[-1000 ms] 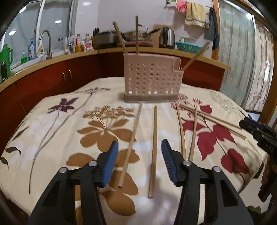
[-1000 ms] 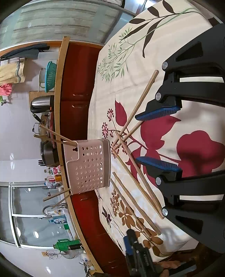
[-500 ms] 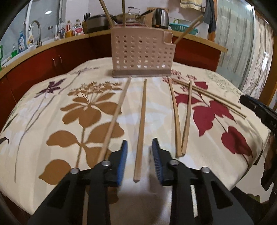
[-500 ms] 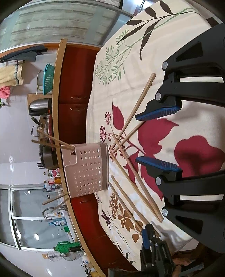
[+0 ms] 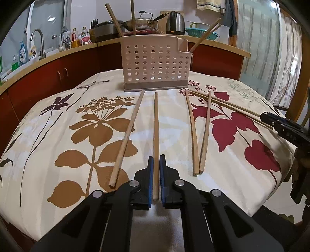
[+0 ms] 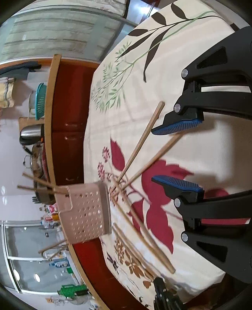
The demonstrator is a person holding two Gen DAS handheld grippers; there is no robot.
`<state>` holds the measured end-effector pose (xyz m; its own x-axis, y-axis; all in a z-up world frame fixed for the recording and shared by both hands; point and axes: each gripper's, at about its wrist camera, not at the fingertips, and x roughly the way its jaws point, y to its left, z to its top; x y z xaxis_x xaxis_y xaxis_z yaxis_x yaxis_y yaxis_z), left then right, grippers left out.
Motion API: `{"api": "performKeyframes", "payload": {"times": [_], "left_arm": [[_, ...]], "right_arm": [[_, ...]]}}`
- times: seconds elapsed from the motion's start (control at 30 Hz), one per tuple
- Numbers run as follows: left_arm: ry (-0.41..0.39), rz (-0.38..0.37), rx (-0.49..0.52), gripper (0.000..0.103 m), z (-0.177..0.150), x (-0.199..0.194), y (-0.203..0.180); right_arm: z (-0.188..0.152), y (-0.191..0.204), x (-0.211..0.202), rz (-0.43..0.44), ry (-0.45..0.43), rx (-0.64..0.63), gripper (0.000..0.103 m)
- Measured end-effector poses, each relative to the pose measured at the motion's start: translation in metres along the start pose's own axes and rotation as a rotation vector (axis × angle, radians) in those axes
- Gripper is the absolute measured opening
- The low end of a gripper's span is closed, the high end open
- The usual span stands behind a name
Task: Organize utensils
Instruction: 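Close the left gripper on a loose chopstick while the right gripper closes on another, then lift both held chopsticks upright and carry them over the pink caddy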
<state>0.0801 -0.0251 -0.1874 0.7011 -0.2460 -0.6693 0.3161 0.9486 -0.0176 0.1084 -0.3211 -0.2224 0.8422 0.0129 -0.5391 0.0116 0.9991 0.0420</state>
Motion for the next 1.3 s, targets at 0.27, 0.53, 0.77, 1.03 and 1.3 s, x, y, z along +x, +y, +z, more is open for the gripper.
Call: {"api": "performKeyframes", "payload": {"times": [0.27, 0.53, 0.77, 1.03, 1.3], "left_arm": [[-0.008, 0.007, -0.001, 0.007, 0.002, -0.001, 0.002], [-0.012, 0.009, -0.002, 0.007, 0.003, -0.002, 0.003], [-0.015, 0.010, -0.003, 0.007, 0.003, -0.003, 0.004], [-0.020, 0.011, -0.003, 0.007, 0.003, -0.005, 0.004], [-0.033, 0.013, 0.001, 0.007, 0.003, -0.008, 0.002]], "right_arm": [[-0.005, -0.004, 0.012, -0.020, 0.060, -0.011, 0.039], [-0.012, -0.002, 0.008, -0.027, 0.061, -0.042, 0.020], [-0.019, 0.003, -0.001, -0.004, 0.056, -0.093, 0.015], [-0.025, 0.009, -0.007, 0.000, 0.051, -0.133, 0.010], [-0.029, 0.014, -0.016, 0.014, 0.056, -0.134, 0.006]]}}
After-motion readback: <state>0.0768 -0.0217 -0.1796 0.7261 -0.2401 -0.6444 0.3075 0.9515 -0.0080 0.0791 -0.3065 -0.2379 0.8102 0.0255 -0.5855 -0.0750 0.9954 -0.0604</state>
